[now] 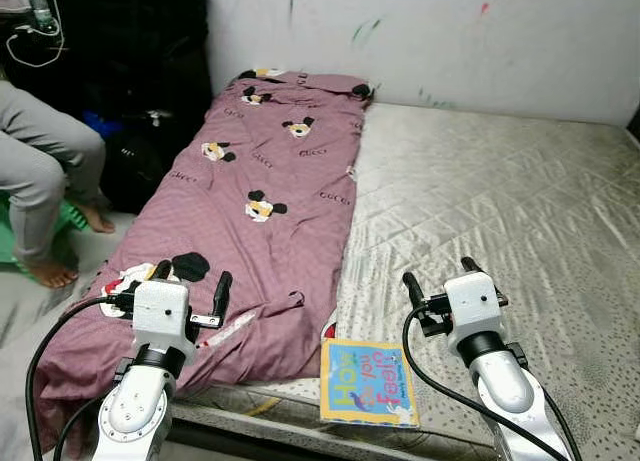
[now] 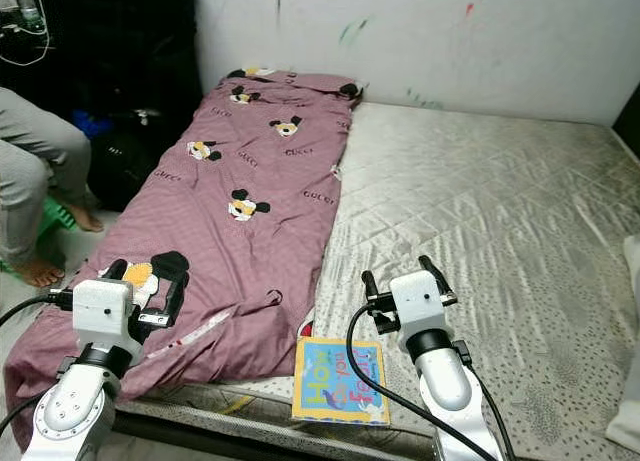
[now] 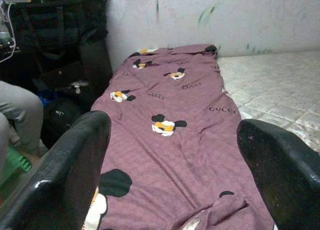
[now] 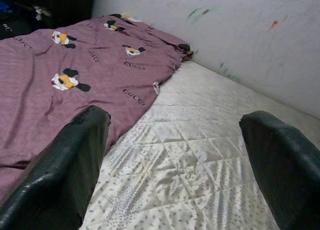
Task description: Clean up the room
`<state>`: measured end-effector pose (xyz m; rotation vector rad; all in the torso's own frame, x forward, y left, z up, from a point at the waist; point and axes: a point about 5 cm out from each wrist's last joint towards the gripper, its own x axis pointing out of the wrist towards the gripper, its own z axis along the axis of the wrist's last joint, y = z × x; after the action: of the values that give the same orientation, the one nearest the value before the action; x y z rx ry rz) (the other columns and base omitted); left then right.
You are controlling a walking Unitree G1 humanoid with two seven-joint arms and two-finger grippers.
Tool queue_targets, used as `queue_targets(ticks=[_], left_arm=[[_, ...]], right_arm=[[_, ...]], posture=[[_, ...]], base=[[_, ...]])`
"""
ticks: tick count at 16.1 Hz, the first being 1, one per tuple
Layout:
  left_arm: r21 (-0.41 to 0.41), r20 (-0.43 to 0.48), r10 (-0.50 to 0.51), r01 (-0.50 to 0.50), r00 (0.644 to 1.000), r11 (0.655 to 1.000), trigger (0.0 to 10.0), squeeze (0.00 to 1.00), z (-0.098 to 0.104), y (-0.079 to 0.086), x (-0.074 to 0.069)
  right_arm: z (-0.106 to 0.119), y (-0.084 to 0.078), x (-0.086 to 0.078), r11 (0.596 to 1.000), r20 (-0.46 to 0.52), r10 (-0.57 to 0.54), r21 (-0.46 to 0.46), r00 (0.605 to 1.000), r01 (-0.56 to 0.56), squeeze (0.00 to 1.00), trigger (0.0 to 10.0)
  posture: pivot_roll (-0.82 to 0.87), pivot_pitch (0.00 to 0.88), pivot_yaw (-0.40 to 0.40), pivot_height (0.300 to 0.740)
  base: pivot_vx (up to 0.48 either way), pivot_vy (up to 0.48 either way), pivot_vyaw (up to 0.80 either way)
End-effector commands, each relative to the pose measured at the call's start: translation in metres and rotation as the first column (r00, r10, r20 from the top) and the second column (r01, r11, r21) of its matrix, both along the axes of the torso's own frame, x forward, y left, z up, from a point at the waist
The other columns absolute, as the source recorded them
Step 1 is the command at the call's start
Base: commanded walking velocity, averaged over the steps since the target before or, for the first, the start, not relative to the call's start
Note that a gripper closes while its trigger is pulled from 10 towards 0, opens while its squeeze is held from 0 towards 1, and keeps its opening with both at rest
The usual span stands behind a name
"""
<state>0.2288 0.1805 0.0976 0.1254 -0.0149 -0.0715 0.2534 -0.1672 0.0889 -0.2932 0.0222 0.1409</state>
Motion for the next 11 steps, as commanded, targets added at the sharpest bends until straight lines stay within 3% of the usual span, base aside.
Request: queue_targets(ticks=[1, 3, 11], left_arm=[[0.005, -0.011, -0.008, 0.008, 1.000, 1.000, 10.0, 0.00, -0.0014, 0.0002, 0.0004], [0.006, -0.011, -0.008, 0.008, 1.000, 1.000, 10.0, 0.00, -0.0014, 0.0001, 0.0004], [0.007, -0.014, -0.009, 0.009, 1.000, 1.000, 10.0, 0.00, -0.0014, -0.0002, 0.0009]], right_arm=[[-0.0015, -0.0010, 0.0014, 1.000, -0.010, -0.001, 0.004, 1.000, 0.001, 0.00, 10.0], [-0.0016, -0.0010, 0.0015, 1.000, -0.010, 0.000, 0.005, 1.000, 0.000, 0.00, 10.0], [-0.0015, -0.0009, 0.0019, 1.000, -0.011, 0.001, 0.005, 1.000, -0.001, 0.00, 10.0]], posture=[[-0.03, 0.000, -0.004, 0.740], [-0.03, 0.000, -0.004, 0.740], [-0.03, 0.000, -0.006, 0.740]], base=[[0.000, 0.000, 0.00], [0.000, 0.000, 0.00], [-0.326, 0.000, 0.00]])
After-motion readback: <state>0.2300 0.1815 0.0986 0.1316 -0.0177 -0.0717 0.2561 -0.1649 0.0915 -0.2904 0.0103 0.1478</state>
